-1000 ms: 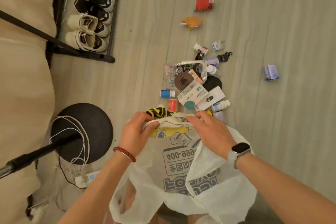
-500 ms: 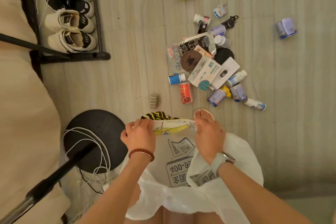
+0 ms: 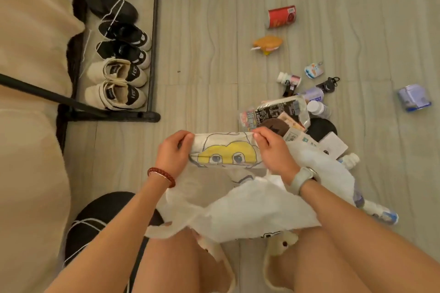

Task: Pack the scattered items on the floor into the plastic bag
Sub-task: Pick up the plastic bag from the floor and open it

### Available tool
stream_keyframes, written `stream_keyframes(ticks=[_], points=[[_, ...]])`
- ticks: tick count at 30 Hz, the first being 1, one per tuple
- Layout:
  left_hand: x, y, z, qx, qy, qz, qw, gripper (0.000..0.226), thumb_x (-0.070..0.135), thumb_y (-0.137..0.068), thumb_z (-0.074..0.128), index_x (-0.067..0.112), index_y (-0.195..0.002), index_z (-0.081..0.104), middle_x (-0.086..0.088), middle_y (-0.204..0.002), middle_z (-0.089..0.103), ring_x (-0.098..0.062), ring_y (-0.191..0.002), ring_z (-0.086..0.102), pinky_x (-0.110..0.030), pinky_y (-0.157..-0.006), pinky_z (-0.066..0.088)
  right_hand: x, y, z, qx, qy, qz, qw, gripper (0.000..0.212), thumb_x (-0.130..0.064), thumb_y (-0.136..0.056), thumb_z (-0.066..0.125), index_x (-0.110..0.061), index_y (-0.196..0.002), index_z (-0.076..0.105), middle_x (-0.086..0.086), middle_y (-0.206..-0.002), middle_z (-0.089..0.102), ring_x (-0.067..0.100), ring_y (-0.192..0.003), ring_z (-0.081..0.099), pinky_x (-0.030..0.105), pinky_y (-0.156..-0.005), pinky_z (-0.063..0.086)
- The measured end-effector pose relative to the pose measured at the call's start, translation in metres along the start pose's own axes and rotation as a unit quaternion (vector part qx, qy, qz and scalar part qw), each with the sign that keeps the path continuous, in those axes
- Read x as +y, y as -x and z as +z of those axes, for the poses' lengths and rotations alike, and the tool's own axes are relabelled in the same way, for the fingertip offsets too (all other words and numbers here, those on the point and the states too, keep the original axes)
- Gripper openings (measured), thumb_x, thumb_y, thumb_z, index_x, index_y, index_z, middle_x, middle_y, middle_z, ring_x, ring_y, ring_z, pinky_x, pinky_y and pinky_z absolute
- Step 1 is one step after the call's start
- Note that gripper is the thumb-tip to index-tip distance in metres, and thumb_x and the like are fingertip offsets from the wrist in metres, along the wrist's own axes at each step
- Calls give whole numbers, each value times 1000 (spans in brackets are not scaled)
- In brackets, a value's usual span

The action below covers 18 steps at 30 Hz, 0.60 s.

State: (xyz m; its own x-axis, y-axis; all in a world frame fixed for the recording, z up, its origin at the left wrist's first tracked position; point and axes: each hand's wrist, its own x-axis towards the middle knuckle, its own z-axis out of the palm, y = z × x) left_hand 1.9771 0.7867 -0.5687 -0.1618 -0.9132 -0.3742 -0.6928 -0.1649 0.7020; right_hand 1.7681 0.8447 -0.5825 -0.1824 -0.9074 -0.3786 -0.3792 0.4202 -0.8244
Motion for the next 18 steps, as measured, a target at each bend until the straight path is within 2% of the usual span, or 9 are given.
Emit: stream_keyframes(ticks=[2, 4, 6, 8, 10, 11, 13, 15, 18], points=[[-17, -32, 1, -17, -76, 23, 997, 21, 20, -92, 49, 9, -81, 61, -7, -68, 59, -24, -67, 53, -27, -58, 37, 13, -37, 4, -44, 61, -64, 995, 22, -5, -94, 42, 7, -103, 58, 23, -95, 64, 28, -84, 58, 23, -72, 38], [-33, -63, 7, 6, -127, 42, 991, 26, 24, -93, 48, 4, -84, 63, -14, -72, 63, -29, -71, 56, -27, -61, 36, 23, -74, 12, -85, 144, -101, 981, 25, -14, -97, 38, 1, -107, 55, 23, -95, 64, 34, -88, 61, 35, -76, 40], [-52, -85, 17, 48, -158, 62, 984, 34, 33, -92, 49, 3, -80, 62, -18, -68, 64, -34, -69, 58, -30, -60, 39, 37, -106, 23, -83, 261, -125, 953, 27, -25, -98, 33, -7, -109, 49, 20, -90, 65, 37, -82, 61, 38, -66, 40], [-78, -104, 27, 92, -172, 94, 976, 50, 51, -85, 42, 6, -75, 62, -16, -61, 63, -34, -63, 59, -33, -57, 44, 56, -134, 36, -73, 334, -144, 929, 27, -29, -98, 33, -11, -113, 47, 14, -98, 65, 36, -86, 60, 35, -65, 37], [-107, -118, 40, 123, -199, 112, 966, 60, 61, -80, 35, 8, -77, 63, -13, -61, 65, -32, -59, 61, -34, -53, 48, 74, -161, 51, -73, 341, -169, 922, 28, -30, -98, 35, -12, -115, 49, 8, -108, 63, 33, -96, 58, 33, -70, 38], [-121, -123, 46, 144, -201, 104, 963, 56, 59, -82, 39, 9, -80, 63, -13, -63, 66, -32, -61, 61, -34, -52, 47, 81, -174, 59, -75, 321, -179, 927, 28, -28, -97, 36, -13, -115, 52, 7, -112, 62, 30, -102, 57, 33, -77, 40], [-145, -132, 58, 197, -181, 63, 961, 39, 44, -89, 46, 9, -83, 62, -16, -69, 67, -35, -67, 61, -32, -54, 42, 85, -200, 69, -63, 249, -196, 946, 29, -23, -97, 38, -11, -116, 56, 8, -118, 59, 25, -112, 52, 33, -93, 38], [-164, -133, 70, 261, -163, 19, 951, 32, 35, -92, 45, 8, -88, 61, -18, -73, 66, -38, -70, 60, -31, -56, 37, 78, -212, 79, -45, 200, -237, 950, 32, -23, -97, 37, -10, -118, 57, 9, -121, 58, 23, -116, 49, 30, -98, 33], [-178, -127, 83, 331, -125, -22, 935, 32, 34, -94, 43, 7, -93, 60, -18, -77, 65, -37, -72, 59, -34, -57, 40, 68, -197, 99, -82, 241, -357, 899, 44, -38, -91, 31, -16, -114, 61, 4, -118, 62, 22, -122, 46, 37, -109, 25]])
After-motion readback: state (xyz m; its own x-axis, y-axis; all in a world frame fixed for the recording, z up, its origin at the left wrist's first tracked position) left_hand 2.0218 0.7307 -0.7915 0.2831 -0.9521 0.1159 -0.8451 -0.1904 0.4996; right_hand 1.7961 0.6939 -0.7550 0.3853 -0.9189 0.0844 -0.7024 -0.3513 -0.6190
